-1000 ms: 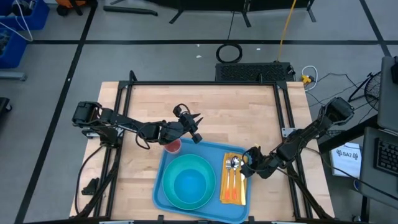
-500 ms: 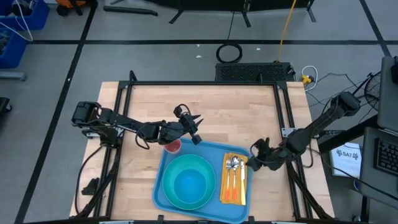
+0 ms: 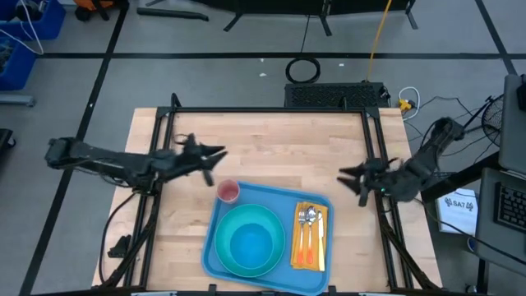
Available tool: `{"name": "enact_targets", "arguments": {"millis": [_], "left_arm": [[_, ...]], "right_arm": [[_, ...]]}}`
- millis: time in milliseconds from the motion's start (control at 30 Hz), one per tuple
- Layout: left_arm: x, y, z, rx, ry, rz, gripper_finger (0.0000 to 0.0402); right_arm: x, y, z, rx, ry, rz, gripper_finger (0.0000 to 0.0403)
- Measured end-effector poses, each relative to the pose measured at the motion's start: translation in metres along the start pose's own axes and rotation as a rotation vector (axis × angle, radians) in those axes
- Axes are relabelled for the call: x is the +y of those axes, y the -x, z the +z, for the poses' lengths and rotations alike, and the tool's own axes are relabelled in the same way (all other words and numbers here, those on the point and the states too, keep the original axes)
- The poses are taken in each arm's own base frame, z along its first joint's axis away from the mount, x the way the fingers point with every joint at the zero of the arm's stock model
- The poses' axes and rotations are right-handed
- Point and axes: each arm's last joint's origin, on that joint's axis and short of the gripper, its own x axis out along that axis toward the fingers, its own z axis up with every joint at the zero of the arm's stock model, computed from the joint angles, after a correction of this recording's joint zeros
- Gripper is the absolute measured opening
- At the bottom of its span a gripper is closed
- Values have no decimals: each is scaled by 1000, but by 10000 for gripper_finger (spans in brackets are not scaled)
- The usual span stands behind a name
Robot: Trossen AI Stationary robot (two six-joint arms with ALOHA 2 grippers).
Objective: Set up tray
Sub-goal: Return to Home Position
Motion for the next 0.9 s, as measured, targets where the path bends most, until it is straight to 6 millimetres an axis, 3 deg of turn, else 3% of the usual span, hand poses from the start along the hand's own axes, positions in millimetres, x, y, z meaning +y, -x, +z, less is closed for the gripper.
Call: {"name": "enact_targets", "arguments": {"millis": [167,367,567,767,900], "left_arm": [[25,39,-25,-133,153,-99,97],[42,59,-61,-165,220,-185,97],[44,65,-77,-128,231,-273,97],[40,66,-85,-26,158,-455,97],[37,68,-91,43,126,-562,97]], "right_arm": [[-14,18,21,-180,155,-56,167],[-21,25,32,-236,332,-89,167],[-25,17,10,-262,401,-42,167],[-31,10,-15,-380,380,183,167],[-34,13,-17,-500,369,326,167]]}}
